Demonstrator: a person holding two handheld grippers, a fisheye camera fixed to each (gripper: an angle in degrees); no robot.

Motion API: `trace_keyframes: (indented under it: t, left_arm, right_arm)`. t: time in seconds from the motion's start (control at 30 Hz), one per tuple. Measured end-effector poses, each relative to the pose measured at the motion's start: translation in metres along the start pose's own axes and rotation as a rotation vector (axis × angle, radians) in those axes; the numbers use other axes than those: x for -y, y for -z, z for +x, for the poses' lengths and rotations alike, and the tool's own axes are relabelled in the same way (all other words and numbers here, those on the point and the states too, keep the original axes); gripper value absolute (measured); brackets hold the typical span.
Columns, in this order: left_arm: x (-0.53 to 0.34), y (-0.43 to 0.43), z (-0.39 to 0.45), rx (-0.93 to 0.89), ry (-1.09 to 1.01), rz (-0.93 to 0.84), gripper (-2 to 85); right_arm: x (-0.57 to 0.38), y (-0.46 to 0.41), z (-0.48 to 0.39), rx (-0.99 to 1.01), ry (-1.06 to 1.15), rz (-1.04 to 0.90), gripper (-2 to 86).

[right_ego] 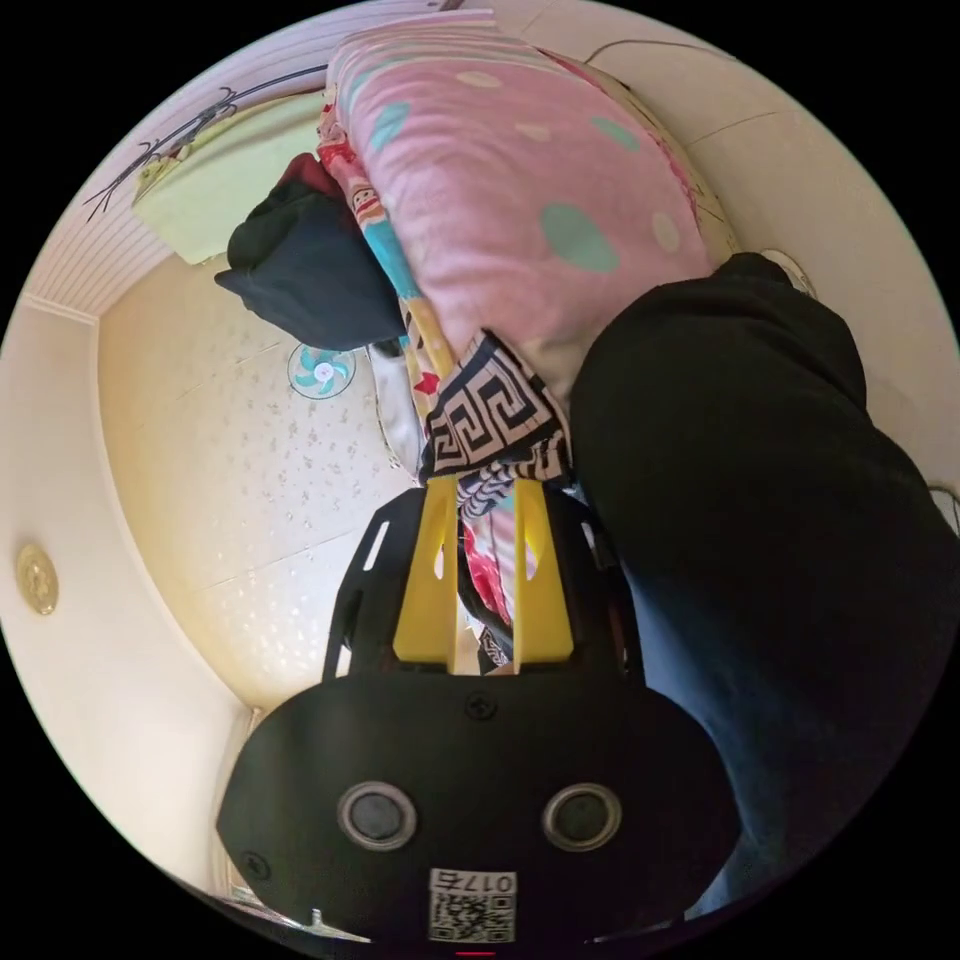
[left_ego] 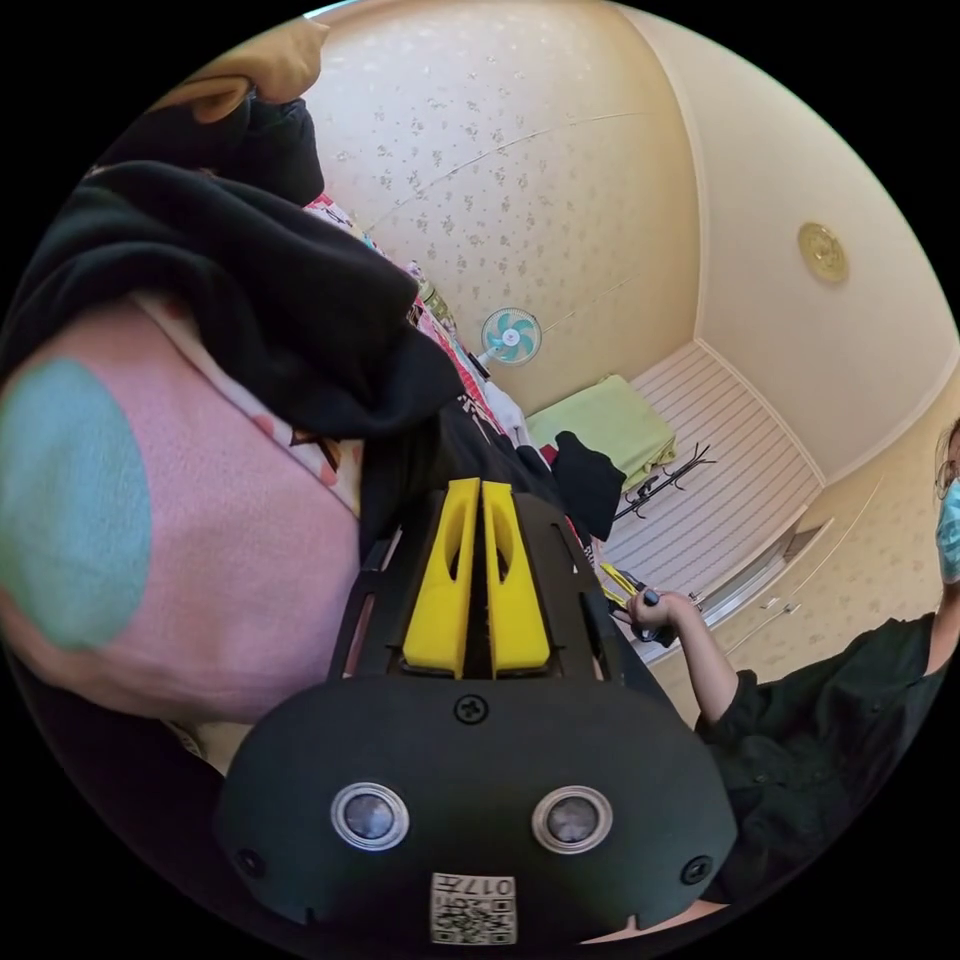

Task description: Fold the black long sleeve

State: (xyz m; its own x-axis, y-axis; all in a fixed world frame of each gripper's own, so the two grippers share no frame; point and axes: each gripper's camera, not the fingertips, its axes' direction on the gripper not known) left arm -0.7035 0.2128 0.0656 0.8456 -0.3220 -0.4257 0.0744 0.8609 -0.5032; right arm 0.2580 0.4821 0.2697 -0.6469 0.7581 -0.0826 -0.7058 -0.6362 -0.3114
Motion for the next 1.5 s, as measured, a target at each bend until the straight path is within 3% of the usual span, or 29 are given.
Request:
trace_keyframes:
  t: [0.13,0.3,0.4,0.53,0.73,0.9,1.0,1.13,1.23,1.33,1.37,1.4,1.5]
  left_arm:
    - [0.001,0.004,-0.001,-0.020,0.004,0.006,-1.0]
    - [0.004,0.007,-0.001,-0.034,0.014,0.012,-1.0]
    - [0.006,0.007,-0.002,-0.041,0.023,0.020,-1.0]
    - [0.011,0.006,-0.002,-0.050,0.025,0.018,-1.0]
    - [0.016,0.004,-0.002,-0.051,0.021,0.023,-1.0]
    - [0.021,0.001,-0.002,-0.055,0.014,0.021,-1.0]
    - [0.023,0.001,-0.003,-0.058,0.019,0.024,-1.0]
    - [0.026,0.001,-0.008,-0.074,0.042,0.036,-1.0]
    - [0.032,-0.004,-0.009,-0.073,0.042,0.032,-1.0]
    - [0.038,-0.009,-0.011,-0.070,0.047,0.039,-0.9]
    - [0.040,-0.011,-0.011,-0.066,0.048,0.040,-0.9]
    - [0.041,-0.011,-0.011,-0.063,0.048,0.039,-0.9]
    - [0.047,-0.013,-0.008,-0.024,0.039,0.029,-0.4]
  right_arm:
    - [0.008,0.006,0.008,0.084,-0.079,0.000,4.3]
    - [-0.006,0.031,-0.009,0.531,-0.170,-0.030,3.0]
    - [-0.010,0.030,-0.072,0.645,-0.007,-0.104,2.8]
    - [-0.035,0.008,-0.174,0.494,0.384,-0.233,2.6]
    - [-0.207,-0.120,-0.256,0.350,0.784,-0.665,2.6]
    - [-0.384,-0.255,-0.154,0.168,0.859,-1.030,4.3]
    - [-0.414,-0.303,-0.057,0.022,0.758,-1.188,7.9]
    - [-0.397,-0.299,0.011,-0.072,0.742,-1.136,10.9]
    - [-0.384,-0.274,0.017,-0.194,0.951,-0.967,10.9]
    - [-0.389,-0.260,0.025,-0.490,1.316,-0.742,9.7]
    - [-0.390,-0.265,0.045,-0.694,1.437,-0.692,8.7]
    - [-0.390,-0.272,0.069,-0.802,1.521,-0.736,6.2]
    - [-0.390,-0.255,0.078,-0.731,1.495,-0.688,3.5]
